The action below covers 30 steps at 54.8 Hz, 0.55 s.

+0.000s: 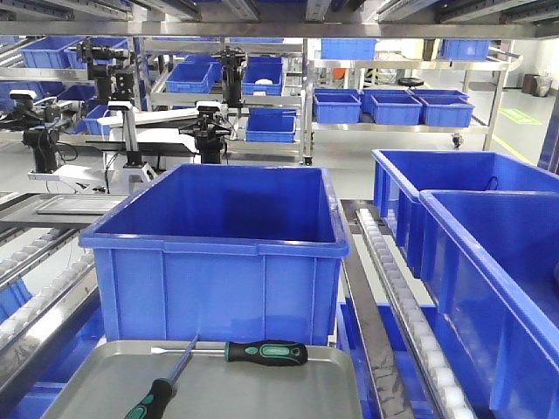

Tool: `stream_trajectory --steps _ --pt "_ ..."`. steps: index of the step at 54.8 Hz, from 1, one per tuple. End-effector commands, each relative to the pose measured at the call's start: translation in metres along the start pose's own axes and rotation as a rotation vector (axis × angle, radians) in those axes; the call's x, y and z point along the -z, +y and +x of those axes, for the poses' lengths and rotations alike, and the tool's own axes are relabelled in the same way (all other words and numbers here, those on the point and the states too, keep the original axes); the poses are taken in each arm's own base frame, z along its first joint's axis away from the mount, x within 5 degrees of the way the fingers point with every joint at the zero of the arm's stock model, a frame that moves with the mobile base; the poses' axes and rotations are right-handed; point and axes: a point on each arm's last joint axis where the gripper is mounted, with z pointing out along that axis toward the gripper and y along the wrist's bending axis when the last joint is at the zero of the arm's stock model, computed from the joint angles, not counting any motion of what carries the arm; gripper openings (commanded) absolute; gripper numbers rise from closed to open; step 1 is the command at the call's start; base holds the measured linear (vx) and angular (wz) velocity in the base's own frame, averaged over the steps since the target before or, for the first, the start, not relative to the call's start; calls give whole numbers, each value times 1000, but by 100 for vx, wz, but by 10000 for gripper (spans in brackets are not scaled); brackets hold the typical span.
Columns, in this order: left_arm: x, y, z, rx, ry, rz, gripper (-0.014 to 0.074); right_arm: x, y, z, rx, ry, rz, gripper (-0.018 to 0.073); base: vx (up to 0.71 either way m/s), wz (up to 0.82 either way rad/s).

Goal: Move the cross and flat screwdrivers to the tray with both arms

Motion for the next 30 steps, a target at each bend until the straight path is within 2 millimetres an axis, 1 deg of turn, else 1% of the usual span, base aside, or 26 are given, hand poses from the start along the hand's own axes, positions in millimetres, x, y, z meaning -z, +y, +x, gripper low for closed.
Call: stream_trajectory --steps 1,30 --pt "3 -2 -17 9 -121 16 -6 0 0 -5 21 -76 -1 -10 0 0" --pt "3 -2 -17 9 -121 16 -6 0 0 -5 25 -77 -1 -10 0 0"
